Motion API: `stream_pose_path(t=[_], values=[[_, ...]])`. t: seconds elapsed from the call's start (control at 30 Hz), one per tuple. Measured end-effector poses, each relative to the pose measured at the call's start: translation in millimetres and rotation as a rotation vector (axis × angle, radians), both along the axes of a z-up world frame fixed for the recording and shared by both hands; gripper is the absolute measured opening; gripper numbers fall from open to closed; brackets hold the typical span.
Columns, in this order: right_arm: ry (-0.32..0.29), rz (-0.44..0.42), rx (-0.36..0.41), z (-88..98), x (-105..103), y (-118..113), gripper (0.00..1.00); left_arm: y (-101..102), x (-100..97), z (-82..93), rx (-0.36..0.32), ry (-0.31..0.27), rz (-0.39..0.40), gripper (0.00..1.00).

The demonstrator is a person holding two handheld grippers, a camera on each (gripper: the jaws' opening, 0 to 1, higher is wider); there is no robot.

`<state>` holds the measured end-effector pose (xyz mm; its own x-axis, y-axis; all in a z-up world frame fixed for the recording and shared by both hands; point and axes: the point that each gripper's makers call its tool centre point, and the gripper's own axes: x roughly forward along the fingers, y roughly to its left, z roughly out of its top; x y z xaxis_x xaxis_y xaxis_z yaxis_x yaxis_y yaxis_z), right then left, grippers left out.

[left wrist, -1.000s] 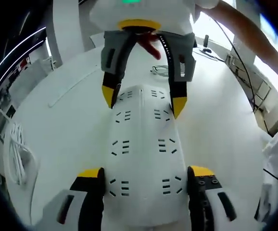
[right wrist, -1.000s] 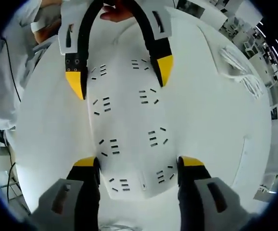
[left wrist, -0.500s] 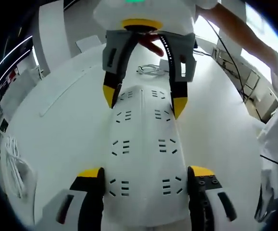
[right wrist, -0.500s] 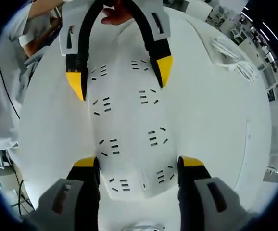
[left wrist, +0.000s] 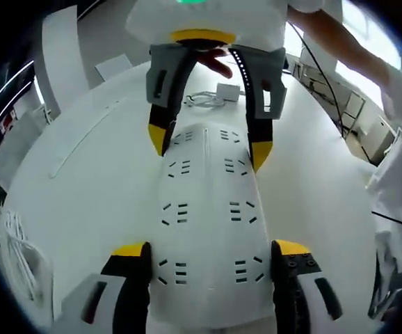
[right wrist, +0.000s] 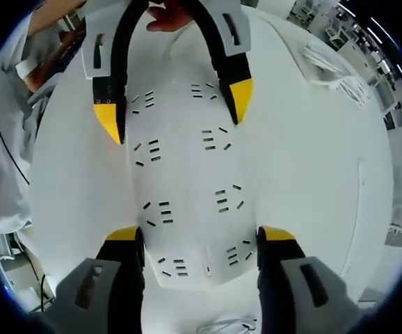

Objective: Straighten the power strip on the desk, plug the charger into it

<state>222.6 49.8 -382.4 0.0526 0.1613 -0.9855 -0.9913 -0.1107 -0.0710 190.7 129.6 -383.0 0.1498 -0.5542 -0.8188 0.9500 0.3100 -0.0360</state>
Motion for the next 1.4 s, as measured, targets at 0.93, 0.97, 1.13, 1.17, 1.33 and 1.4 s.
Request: stream_pose_path(t=[0.93,0.97,1.13,1.17,1.33,1.4], values=[[-0.002,-0.153,-0.03,-1.1,-23.6,-5.4,0.65,-5.1,-6.5,-0.3,-0.007,-0.001,-0.067,0.72],[-0.002,-0.159,-0.03,-1.1,-24.0,-5.3,0.65,-5.0,-6.7,-0.3,-0.008,-0.001,-0.068,0.72],[-0.001,-0.191,-0.037,-1.4,-28.3,-5.2,0.65,-5.4,-7.9,-0.4,-0.008,-0.001,-0.078,0.72],[-0.001,-0.198,-0.038,-1.5,-29.0,-5.1,0.65,-5.4,-8.1,-0.4,-0.008,-0.001,-0.08,0.72],[-0.001,-0.224,-0.043,-1.6,-33.2,-5.8,0.65,-6.4,-9.2,-0.6,-0.009,-0.002,-0.088,0.73],[-0.002,-0.229,-0.039,-1.5,-34.2,-6.0,0.65,-6.8,-9.6,-0.6,-0.01,-0.002,-0.091,0.73]])
